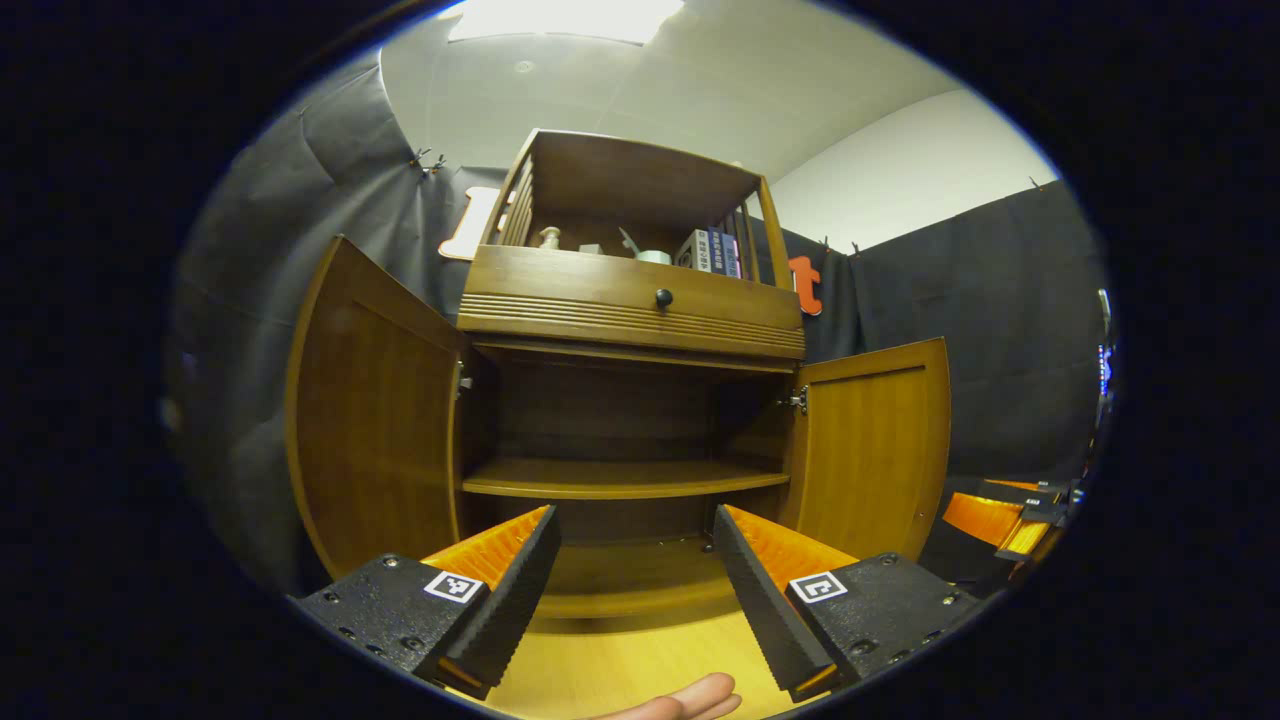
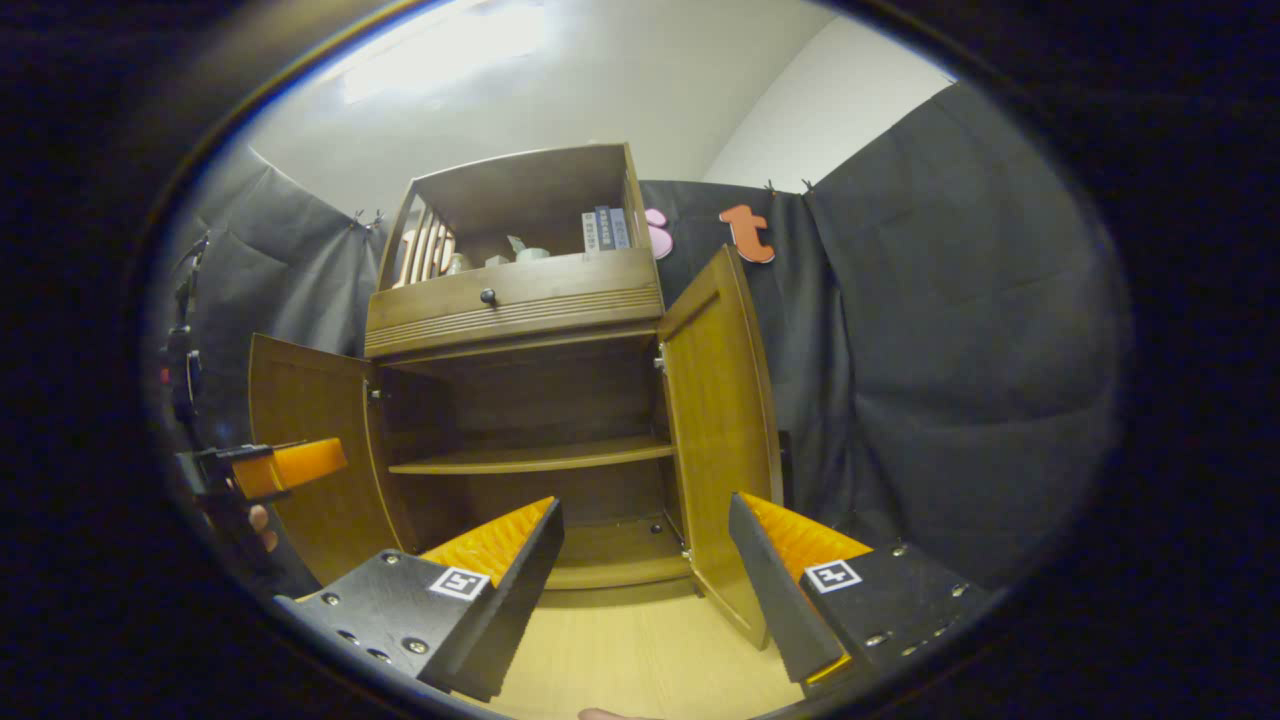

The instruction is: Open the right door of the double-door shoe cabinet with the right hand, and open the left door with the left hand.

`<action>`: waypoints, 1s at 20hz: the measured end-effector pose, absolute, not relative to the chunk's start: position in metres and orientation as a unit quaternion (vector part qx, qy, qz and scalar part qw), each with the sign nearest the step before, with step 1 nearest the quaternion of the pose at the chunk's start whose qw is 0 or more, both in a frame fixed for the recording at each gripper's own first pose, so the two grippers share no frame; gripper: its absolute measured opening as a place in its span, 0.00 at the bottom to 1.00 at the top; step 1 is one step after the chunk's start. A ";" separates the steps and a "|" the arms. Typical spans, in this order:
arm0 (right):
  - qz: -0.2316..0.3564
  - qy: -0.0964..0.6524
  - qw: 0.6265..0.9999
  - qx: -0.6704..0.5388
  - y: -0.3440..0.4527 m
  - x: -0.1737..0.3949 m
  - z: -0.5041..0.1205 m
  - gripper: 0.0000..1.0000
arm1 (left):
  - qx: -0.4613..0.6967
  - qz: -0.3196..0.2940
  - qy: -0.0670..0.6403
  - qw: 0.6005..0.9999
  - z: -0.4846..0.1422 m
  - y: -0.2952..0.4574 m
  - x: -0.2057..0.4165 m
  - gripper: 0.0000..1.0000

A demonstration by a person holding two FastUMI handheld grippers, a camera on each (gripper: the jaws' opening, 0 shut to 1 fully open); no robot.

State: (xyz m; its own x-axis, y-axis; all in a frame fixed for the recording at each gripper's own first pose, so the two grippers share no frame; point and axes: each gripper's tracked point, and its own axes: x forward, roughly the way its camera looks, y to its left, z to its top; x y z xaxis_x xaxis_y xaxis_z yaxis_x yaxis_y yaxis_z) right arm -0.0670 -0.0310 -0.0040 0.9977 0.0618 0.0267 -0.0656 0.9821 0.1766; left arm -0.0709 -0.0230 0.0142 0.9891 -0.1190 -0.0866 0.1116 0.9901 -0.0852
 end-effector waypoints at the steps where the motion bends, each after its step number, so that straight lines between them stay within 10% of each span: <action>1: 0.030 -0.015 0.996 0.081 -0.028 -0.065 0.001 1.00 | -0.042 -0.061 0.050 0.996 0.007 -0.025 -0.066 0.92; 20: 0.071 0.006 0.996 0.046 0.076 -0.032 -0.034 0.94 | -0.035 -0.018 0.093 0.995 -0.028 0.000 -0.016 0.92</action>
State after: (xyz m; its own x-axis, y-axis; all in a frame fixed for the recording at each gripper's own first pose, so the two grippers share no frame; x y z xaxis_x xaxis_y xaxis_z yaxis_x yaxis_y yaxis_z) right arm -0.0321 0.0765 -0.0340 0.9897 0.1430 -0.0053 -0.1419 0.9856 0.0922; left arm -0.0163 0.0001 -0.0281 0.9822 -0.0422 -0.1829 0.0292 0.9969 -0.0729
